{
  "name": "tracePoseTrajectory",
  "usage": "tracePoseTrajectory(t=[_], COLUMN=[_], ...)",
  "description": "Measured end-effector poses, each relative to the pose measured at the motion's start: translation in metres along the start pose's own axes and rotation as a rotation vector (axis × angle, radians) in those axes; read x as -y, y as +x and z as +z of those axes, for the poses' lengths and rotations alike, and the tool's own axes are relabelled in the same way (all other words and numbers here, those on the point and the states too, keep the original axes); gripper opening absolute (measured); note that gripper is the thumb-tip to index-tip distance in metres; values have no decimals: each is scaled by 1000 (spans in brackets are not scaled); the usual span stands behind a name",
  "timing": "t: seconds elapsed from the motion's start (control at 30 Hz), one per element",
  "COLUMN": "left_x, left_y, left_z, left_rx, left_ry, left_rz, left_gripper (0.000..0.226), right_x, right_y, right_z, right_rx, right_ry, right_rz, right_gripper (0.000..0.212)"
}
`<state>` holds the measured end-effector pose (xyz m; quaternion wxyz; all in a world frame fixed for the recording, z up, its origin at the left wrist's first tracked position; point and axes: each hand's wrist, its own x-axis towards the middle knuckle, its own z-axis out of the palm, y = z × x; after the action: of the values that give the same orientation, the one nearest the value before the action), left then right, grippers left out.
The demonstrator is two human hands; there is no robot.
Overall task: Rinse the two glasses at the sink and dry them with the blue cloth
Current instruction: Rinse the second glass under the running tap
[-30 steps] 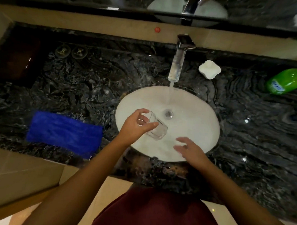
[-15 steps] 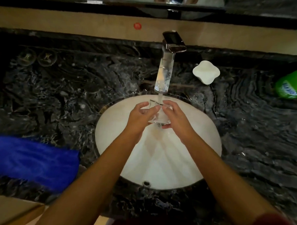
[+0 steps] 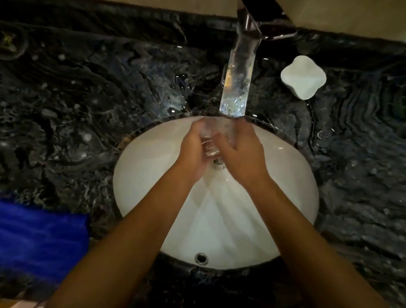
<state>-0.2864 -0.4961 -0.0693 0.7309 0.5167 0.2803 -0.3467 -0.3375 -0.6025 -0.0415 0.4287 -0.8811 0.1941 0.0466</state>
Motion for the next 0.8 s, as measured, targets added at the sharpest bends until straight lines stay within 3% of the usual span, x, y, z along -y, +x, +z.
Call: tracePoseTrajectory(t=[0.1, 0.2, 0.33, 0.43, 0.57, 0.67, 0.8], left_x=[-3, -5, 1, -1, -2, 1, 3], left_y=[-2, -3, 4, 5, 4, 2, -2], left_z=[2, 3, -3, -2, 9, 14, 14], left_rx=[115, 220, 201, 202, 213, 115, 35], left_ry=[-209, -239, 24, 151, 120, 39, 41], left_rz=[-190, -296, -251, -172, -85, 14, 196], left_gripper=[34, 28, 46, 35, 25, 18, 15], right_x=[10, 10, 6, 5, 4, -1, -8], right_y=[-10, -10, 1, 16, 20, 12, 9], right_z=[10, 13, 2, -6, 3, 14, 14], right_rx=[-92, -234, -84, 52, -97, -241, -207], right_ry=[-160, -236, -190, -51, 94, 111, 118], right_rz=[-245, -360, -270, -137, 12, 77, 196], right_gripper=[53, 41, 30, 33, 31, 32, 33])
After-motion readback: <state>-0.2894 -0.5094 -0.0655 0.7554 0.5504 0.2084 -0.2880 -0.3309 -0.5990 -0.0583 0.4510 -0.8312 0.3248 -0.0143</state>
